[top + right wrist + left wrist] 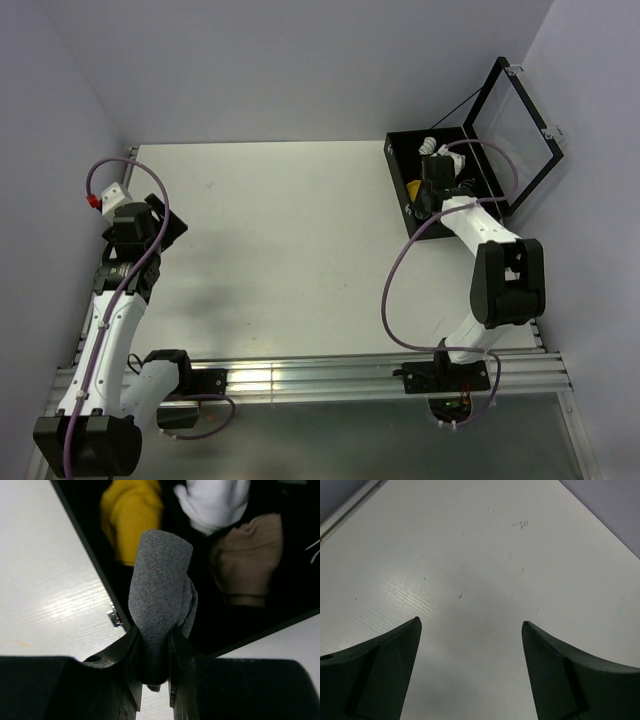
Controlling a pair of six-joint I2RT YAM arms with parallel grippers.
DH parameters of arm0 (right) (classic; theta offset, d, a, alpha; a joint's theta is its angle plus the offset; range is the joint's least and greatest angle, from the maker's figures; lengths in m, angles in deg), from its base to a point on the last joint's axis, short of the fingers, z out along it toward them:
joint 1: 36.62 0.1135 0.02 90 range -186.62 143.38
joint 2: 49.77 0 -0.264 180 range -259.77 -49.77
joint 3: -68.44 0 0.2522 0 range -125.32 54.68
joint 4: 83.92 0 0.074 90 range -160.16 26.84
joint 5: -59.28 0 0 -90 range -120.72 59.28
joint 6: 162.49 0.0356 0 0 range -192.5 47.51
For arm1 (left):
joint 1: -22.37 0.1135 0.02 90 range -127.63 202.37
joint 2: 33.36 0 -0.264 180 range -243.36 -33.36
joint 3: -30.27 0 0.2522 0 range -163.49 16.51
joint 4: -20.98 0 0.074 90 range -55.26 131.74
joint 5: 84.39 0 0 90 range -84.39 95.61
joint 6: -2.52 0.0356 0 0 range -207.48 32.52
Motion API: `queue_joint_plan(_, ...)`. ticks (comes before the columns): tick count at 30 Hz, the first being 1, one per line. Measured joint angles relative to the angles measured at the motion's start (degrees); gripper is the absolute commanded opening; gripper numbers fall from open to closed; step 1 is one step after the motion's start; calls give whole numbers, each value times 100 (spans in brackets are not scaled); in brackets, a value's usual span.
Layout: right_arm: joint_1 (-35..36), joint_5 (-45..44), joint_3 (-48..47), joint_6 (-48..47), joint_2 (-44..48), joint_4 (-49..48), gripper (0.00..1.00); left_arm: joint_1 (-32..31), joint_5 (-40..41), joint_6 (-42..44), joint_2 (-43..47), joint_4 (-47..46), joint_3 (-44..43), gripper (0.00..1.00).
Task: Roll the socks
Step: Place the sock in the storage box.
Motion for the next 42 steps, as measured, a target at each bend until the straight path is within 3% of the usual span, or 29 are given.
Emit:
queue_joint_plan(14, -356, 498, -391, 92, -914, 262, 0, -2, 96, 94, -94, -31, 0, 86)
queue_joint_plan(32, -398, 551, -575, 175, -1180, 597, 0, -2, 85, 101, -214, -85, 0, 86)
queue_joint_plan(42, -398, 256, -734, 791, -1318, 831, 0, -2, 57, 101, -216, -85, 0, 86)
